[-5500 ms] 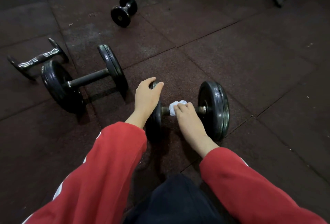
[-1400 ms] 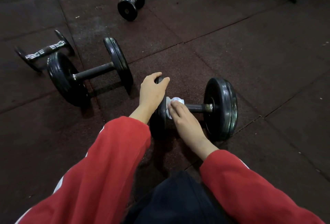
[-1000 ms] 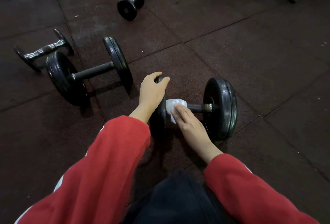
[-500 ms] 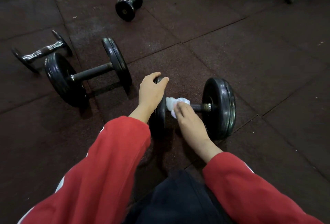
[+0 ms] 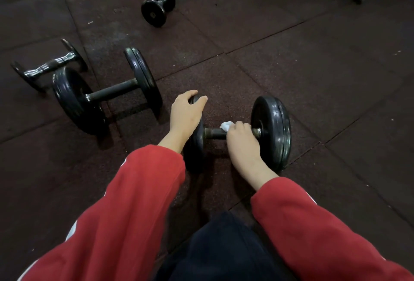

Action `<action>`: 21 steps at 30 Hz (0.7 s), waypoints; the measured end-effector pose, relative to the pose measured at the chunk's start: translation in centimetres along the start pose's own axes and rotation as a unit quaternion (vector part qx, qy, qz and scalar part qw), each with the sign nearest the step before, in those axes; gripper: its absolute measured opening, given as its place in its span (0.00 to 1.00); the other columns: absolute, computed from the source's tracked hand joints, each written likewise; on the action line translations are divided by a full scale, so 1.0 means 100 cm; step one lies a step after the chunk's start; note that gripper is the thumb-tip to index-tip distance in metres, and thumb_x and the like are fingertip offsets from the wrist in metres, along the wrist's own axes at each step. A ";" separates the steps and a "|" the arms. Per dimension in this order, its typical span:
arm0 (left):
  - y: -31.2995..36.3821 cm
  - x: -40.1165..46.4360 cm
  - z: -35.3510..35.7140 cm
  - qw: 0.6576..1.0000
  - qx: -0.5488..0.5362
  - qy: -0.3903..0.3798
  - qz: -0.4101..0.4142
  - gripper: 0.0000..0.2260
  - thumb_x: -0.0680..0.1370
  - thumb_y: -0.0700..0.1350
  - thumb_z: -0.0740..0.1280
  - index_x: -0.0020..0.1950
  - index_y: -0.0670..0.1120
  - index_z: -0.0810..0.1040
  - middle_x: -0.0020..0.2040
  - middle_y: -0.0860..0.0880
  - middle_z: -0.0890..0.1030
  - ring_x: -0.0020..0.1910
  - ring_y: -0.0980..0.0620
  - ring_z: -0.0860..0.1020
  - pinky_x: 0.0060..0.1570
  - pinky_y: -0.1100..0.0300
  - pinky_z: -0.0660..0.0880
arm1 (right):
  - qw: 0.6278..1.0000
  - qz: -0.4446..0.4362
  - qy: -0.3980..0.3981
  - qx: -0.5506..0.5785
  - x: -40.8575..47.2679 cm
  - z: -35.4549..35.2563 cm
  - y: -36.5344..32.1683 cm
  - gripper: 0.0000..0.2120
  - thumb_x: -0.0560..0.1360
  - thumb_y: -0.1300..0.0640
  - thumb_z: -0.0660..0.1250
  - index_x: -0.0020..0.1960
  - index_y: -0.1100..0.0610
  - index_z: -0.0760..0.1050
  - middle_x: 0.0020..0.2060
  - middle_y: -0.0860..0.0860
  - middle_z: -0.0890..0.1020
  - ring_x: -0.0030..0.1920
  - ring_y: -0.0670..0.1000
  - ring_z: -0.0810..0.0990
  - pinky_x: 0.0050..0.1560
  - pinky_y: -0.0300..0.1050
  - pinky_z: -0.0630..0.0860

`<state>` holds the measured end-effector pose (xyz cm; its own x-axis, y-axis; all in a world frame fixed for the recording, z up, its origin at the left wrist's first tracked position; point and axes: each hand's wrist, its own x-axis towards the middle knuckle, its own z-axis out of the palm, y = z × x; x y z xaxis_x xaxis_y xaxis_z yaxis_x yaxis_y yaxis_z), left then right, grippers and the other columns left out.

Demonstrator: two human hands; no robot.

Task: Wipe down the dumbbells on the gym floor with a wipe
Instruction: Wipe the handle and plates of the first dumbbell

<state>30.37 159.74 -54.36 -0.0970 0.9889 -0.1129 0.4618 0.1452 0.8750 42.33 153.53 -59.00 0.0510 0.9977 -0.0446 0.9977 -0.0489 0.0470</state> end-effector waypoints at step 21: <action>0.001 -0.037 0.009 0.974 0.187 0.101 0.078 0.22 0.76 0.56 0.63 0.67 0.47 0.70 0.68 0.47 0.69 0.59 0.43 0.75 0.53 0.55 0.70 | 0.992 0.033 0.102 -0.066 -0.005 0.026 0.006 0.20 0.72 0.64 0.49 0.52 0.62 0.77 0.43 0.56 0.79 0.47 0.55 0.79 0.55 0.45 0.74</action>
<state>31.54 156.14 -54.31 -0.1548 0.9786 0.1354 0.7698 0.0336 0.6373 42.97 152.87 -61.56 0.0932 0.9818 0.1658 0.9772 -0.1221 0.1736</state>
